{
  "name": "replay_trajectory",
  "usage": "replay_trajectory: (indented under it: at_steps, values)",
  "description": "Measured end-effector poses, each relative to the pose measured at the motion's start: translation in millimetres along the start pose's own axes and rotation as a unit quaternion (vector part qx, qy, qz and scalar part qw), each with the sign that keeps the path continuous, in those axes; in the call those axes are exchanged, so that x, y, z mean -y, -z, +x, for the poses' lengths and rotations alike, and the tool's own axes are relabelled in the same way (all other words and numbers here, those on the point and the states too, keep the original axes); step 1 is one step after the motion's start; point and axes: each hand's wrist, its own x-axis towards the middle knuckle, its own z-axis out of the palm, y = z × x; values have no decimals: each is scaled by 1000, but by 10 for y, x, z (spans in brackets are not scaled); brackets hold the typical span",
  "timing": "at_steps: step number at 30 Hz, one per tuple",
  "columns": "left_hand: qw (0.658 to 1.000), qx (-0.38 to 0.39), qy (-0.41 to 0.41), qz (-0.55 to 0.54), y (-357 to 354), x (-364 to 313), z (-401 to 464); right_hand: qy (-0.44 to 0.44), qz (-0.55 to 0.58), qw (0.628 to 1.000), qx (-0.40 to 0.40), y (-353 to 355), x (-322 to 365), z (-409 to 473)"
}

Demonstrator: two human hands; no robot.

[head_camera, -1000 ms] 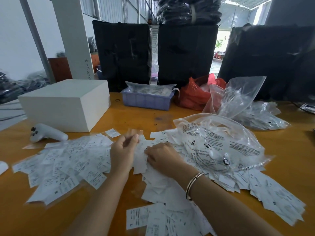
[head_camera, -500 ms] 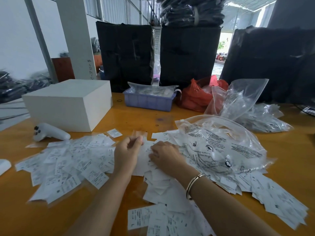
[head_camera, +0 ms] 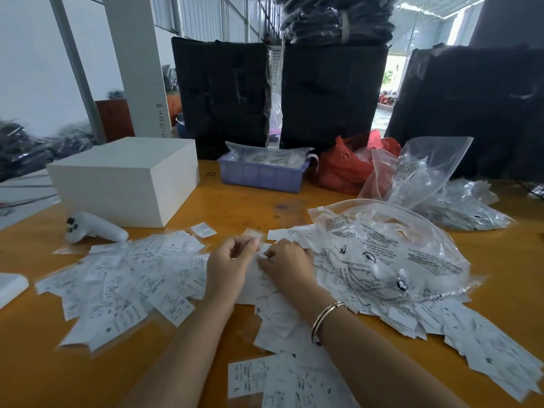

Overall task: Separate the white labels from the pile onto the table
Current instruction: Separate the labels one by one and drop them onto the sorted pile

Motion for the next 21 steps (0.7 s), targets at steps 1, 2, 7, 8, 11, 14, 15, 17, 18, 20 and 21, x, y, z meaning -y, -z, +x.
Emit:
replay_trajectory:
  at_steps: [1,2,7,8,11,14,15,17,18,20,21]
  values:
    - [1000,1,-6,-2,0,-3,0,-7,43,999,-9,28,-13,-23]
    - [1000,3,-10,-3,0,-5,0,-17,103,994,-17,72,-30,-50]
    - [996,73,7,-51,-28,-38,-40,-105,382,917,-46,320,-231,-258]
    - [993,97,9,-62,-44,-48,-52,-113,422,899,-44,356,-292,-315]
    - [985,155,-14,-70,-93,-64,-95,-118,510,851,-50,408,-461,-469]
    - [978,194,-38,-59,-118,-63,-135,-120,581,803,-58,439,-538,-584]
    - [977,201,-44,-47,-120,-62,-144,-122,616,776,-63,459,-533,-605]
    - [976,206,-61,-25,-118,-57,-150,-127,689,710,-68,512,-493,-647]
    - [976,207,-69,-17,-115,-54,-150,-124,711,688,-70,535,-479,-666]
    - [974,212,-78,-5,-109,-52,-154,-113,720,681,-76,555,-462,-690]
    - [973,215,-82,1,-108,-45,-152,-107,718,683,-81,554,-460,-696]
